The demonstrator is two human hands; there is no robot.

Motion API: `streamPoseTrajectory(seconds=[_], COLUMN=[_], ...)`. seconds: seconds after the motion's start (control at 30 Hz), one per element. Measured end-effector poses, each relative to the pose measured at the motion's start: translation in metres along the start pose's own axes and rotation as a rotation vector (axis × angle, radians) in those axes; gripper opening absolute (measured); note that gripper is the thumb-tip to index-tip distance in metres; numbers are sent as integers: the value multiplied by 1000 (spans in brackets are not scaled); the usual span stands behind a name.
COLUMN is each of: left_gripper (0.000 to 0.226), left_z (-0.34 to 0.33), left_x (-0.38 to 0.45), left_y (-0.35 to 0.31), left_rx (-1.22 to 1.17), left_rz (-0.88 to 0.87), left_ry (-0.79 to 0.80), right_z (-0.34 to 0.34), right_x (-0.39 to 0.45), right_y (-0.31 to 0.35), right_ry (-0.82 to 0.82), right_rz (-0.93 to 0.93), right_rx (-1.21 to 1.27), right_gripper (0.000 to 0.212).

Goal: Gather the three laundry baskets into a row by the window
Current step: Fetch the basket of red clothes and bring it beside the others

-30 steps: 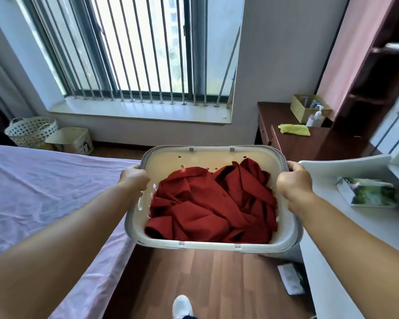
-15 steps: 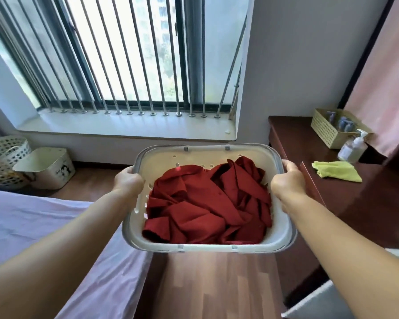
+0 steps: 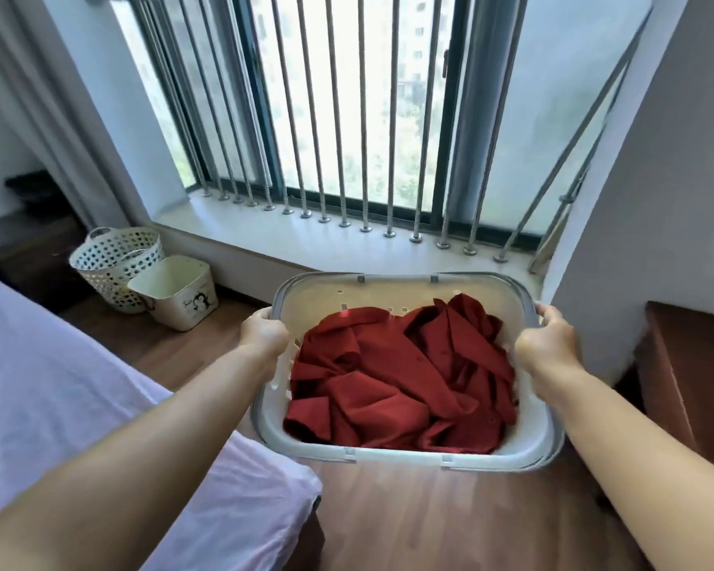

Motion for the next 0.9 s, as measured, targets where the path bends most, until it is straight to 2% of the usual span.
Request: streamPoseTrajectory(seconds=[0.23, 0.4, 0.5, 0.67, 0.9], left_gripper=[39, 41, 44, 40, 44], left_z=[7, 7, 18, 47, 92], left_x=[135, 230, 278, 344, 451], left_y=[-49, -89, -111, -126, -134], left_rx=[-31, -81, -123, -158, -271], left_rz=[49, 58, 77, 126, 239], left_ry=[-157, -145, -192, -276, -450], right_z=[-137, -223, -285, -376, -554], right_x=[123, 188, 229, 275, 344], right_y=[33, 52, 78, 111, 140], right_ry=[150, 195, 239, 338, 511], right_rz=[45, 26, 38, 82, 77], right_rx=[23, 49, 30, 18, 56], right_gripper=[69, 69, 72, 69, 62])
Point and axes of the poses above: each hand's wrist, its own x-axis towards the middle knuckle, its own z-axis out of the back of the hand, y = z × x, the point moved 8 cm from there along x, towards the middle knuckle, and after that the axes turned 13 degrees about z, right-handed, at the moved point
